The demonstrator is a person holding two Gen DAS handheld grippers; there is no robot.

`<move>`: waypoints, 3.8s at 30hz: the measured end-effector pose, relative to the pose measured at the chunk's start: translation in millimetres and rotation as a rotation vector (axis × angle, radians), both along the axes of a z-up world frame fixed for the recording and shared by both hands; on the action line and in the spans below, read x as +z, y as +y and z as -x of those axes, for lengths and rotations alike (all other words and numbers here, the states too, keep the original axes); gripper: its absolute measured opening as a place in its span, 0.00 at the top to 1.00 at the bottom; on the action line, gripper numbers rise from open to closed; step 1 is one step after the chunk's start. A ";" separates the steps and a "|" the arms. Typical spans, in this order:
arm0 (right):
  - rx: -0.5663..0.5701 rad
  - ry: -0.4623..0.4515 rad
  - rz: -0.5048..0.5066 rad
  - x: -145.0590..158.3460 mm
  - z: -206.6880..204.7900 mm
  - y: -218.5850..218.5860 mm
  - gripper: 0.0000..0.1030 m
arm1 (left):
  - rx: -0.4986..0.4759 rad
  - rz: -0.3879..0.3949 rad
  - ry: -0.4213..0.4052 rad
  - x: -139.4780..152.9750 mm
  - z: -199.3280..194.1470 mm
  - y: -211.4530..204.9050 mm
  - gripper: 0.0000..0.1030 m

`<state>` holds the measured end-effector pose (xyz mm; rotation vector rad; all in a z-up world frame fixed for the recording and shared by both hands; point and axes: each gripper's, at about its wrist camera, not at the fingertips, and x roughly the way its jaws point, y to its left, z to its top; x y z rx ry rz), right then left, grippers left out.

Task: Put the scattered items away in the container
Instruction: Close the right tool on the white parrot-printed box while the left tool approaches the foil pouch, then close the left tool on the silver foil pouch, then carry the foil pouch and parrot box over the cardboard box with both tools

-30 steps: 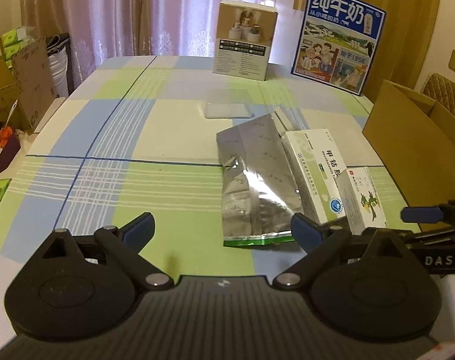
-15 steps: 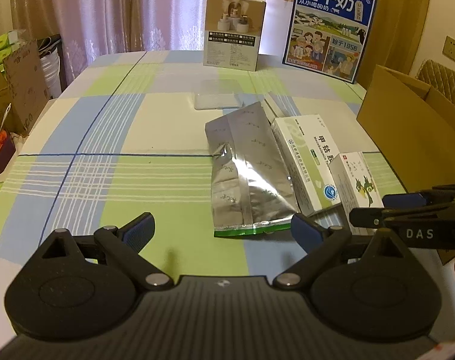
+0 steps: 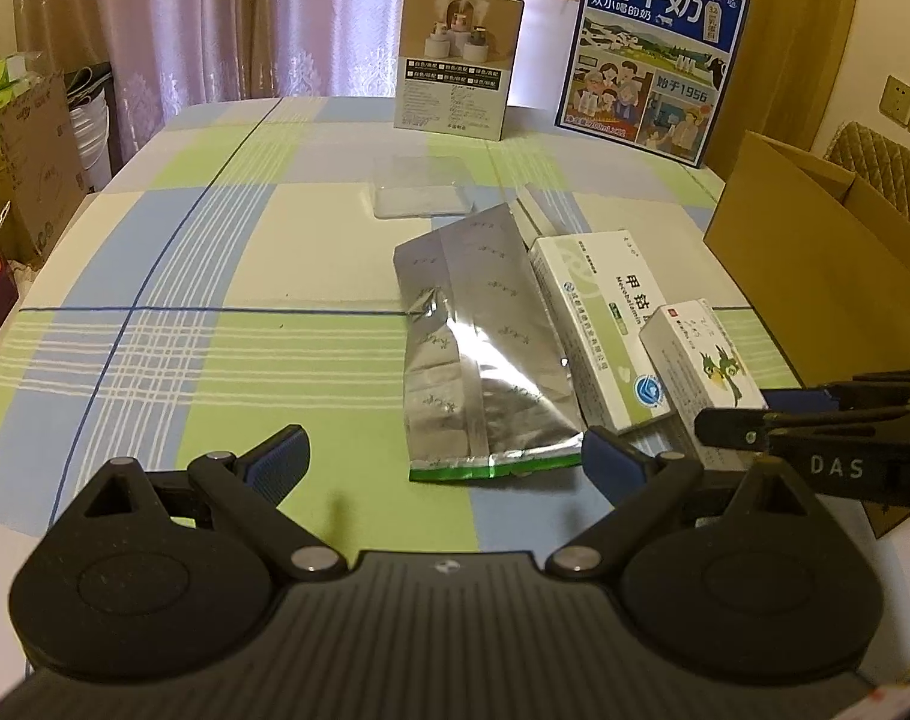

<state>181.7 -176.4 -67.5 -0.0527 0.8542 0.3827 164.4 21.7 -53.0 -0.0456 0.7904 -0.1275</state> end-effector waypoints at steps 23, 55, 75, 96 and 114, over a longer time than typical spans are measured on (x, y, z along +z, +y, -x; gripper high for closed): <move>-0.019 -0.012 -0.041 2.9 -10.5 -7.6 0.66 | -0.095 0.009 0.063 -23.2 -89.7 -18.7 0.17; 0.087 0.109 0.036 -15.4 10.8 26.5 0.52 | -0.131 -0.080 0.199 -10.1 -7.0 12.1 0.23; 0.098 0.134 0.055 -23.8 3.3 31.4 0.43 | -0.230 -0.157 0.278 -22.4 -30.6 -4.3 0.57; 0.112 0.159 0.059 -28.2 -0.3 35.5 0.43 | -0.298 -0.111 0.395 -23.0 -48.9 2.3 0.54; 0.098 0.108 0.032 -15.3 1.3 34.7 0.65 | -0.274 -0.084 0.304 -7.4 -41.4 10.0 0.66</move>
